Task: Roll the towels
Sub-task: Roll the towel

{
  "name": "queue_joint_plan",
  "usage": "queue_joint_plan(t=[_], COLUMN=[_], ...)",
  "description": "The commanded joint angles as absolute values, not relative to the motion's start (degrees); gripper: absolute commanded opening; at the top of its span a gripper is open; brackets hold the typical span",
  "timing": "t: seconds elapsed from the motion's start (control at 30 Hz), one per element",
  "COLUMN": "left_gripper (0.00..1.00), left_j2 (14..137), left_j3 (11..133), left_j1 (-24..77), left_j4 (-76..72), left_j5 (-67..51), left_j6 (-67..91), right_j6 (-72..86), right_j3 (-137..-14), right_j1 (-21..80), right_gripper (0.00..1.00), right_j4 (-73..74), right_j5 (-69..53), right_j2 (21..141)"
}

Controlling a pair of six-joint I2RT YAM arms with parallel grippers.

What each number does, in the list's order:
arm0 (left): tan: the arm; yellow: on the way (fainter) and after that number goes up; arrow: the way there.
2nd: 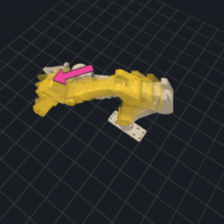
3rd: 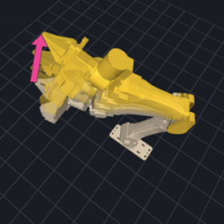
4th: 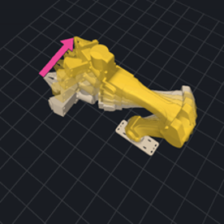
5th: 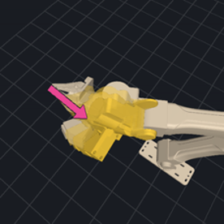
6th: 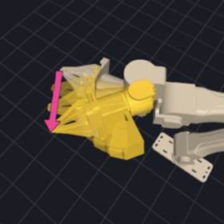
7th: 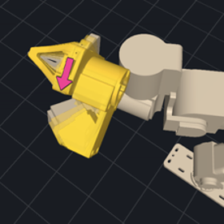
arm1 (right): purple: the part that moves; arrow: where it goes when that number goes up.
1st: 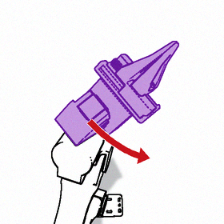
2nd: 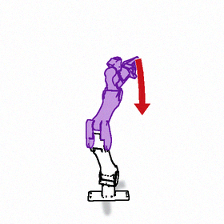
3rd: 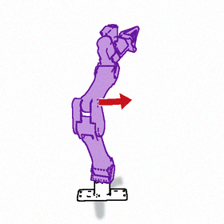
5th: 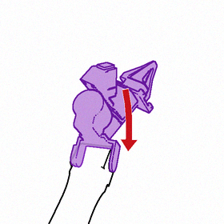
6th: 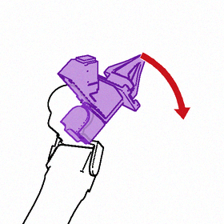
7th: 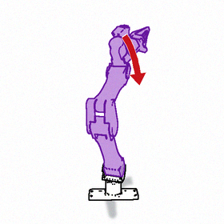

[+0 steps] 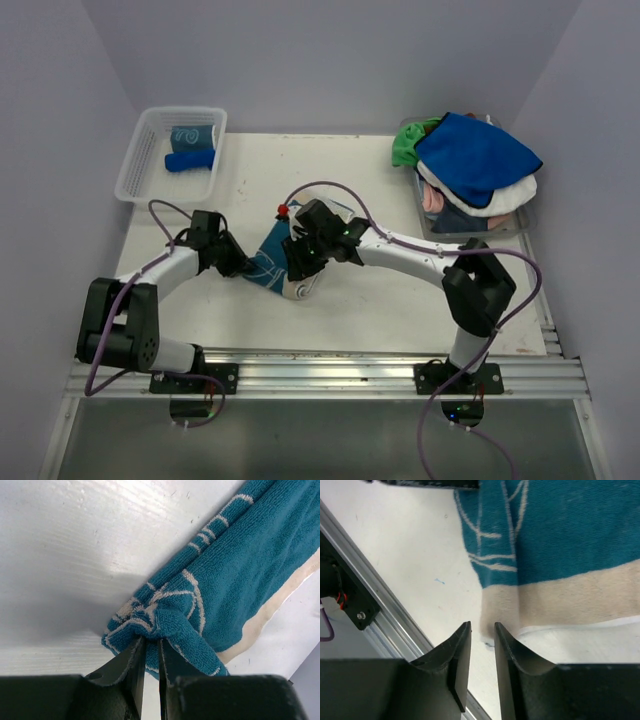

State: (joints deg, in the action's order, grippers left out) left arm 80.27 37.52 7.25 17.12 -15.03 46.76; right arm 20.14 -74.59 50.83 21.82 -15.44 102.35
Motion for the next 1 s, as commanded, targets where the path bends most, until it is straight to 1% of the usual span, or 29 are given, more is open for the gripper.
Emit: queue_joint_plan(t=[0.0, 0.03, 0.1, 0.2, 0.3, 0.37, 0.47, 0.5, 0.63, 0.7, 0.83, 0.97], left_gripper=[0.18, 0.18, 0.18, 0.18, 0.18, 0.18, 0.22, 0.27, 0.36, 0.39, 0.39, 0.39], left_j2=[81.82, 82.00, 82.61, 83.14, 83.32, 83.32, 82.97, 82.27, 80.34, 79.46, 79.45, 79.89], left_j3=[41.12, 41.57, 42.97, 44.47, 45.09, 45.18, 45.44, 45.53, 45.70, 45.70, 45.35, 45.00], left_j1=[7.38, 7.38, 7.38, 7.38, 7.38, 7.38, 7.38, 7.38, 7.38, 7.38, 7.73, 9.40], left_j4=[18.28, 18.89, 19.60, 20.83, 21.36, 21.36, 21.36, 21.44, 21.53, 21.36, 19.78, 17.58], left_j5=[-13.36, -13.36, -13.01, -12.39, -12.22, -12.48, -13.01, -13.09, -14.76, -15.38, -18.97, -19.86], left_j6=[44.30, 43.95, 43.60, 42.89, 42.54, 42.54, 42.36, 42.28, 42.10, 42.19, 42.80, 44.12], right_j6=[16.09, 15.47, 15.03, 14.94, 14.94, 15.29, 15.29, 15.38, 15.65, 15.64, 15.99, 16.17], right_j3=[-79.01, -80.58, -82.00, -82.88, -82.71, -81.40, -79.38, -78.84, -76.73, -75.76, -74.80, -74.62], right_j1=[54.57, 55.36, 55.55, 55.46, 55.37, 55.02, 54.06, 53.36, 51.95, 51.68, 51.50, 51.42], right_gripper=[0.28, 0.24, 0.20, 0.18, 0.16, 0.15, 0.14, 0.14, 0.13, 0.13, 0.13, 0.13], right_j4=[25.66, 26.01, 26.72, 27.42, 27.69, 26.46, 24.44, 23.82, 21.89, 21.36, 19.87, 19.34], right_j5=[-10.10, -10.63, -11.42, -8.27, -2.56, -1.59, -0.80, -1.05, -2.28, -3.51, -5.27, -6.06], right_j2=[102.30, 103.87, 105.99, 108.72, 110.82, 111.79, 113.81, 114.25, 114.96, 114.96, 114.79, 114.35])
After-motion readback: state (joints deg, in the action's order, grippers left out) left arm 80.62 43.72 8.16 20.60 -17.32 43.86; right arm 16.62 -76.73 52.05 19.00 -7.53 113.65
